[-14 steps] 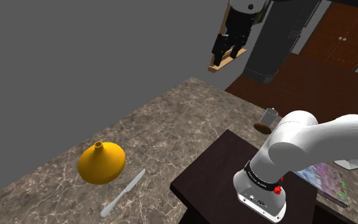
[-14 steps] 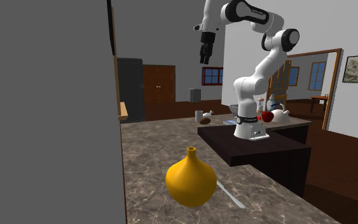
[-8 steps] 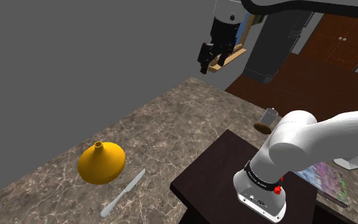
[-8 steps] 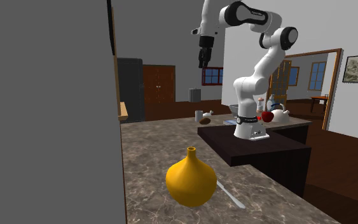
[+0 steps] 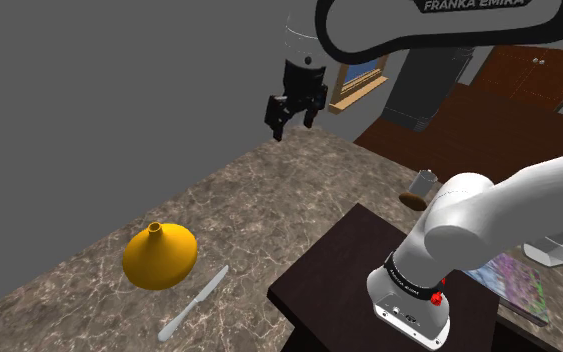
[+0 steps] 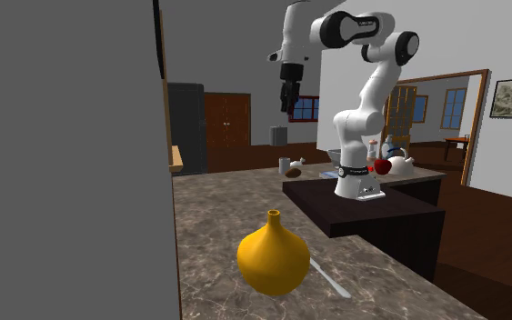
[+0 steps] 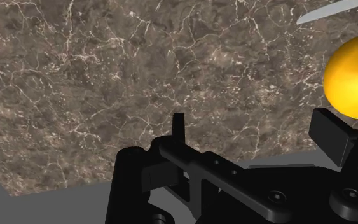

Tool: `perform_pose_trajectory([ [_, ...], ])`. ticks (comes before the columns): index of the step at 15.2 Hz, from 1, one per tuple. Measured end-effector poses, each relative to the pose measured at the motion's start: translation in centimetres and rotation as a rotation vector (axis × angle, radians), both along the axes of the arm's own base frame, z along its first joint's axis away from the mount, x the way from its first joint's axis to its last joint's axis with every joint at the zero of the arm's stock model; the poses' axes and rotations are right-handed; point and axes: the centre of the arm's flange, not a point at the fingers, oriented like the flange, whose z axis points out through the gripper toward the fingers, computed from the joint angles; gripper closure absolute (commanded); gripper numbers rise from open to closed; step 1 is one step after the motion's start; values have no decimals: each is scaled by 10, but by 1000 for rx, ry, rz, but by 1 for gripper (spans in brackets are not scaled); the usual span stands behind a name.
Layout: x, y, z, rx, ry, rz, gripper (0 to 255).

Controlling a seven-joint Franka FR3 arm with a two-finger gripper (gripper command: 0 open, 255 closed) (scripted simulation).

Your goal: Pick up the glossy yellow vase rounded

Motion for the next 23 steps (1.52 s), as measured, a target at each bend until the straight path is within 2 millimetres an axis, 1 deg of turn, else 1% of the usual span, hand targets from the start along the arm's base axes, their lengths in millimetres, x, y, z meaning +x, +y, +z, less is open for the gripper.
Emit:
perform_pose_trajectory([
  [1, 8, 6, -7, 3, 1, -1, 0],
  [3, 14, 25, -21, 10, 6, -4, 0],
  [5, 27, 43, -39, 17, 10, -7, 0],
  [8, 43, 73, -61, 28, 16, -11, 0],
  [10, 53, 89, -76, 34, 20, -14, 0],
  [14, 76, 126, -103, 49, 28, -19, 0],
  [16, 83, 146, -117, 55, 32, -21, 0],
  [17, 91, 155, -123, 59, 34, -23, 0],
  [19, 101, 171, -142, 66, 39, -26, 0],
  [21, 111, 195, -153, 74, 43, -28, 0],
  [23, 125, 210, -163, 81, 47, -31, 0],
])
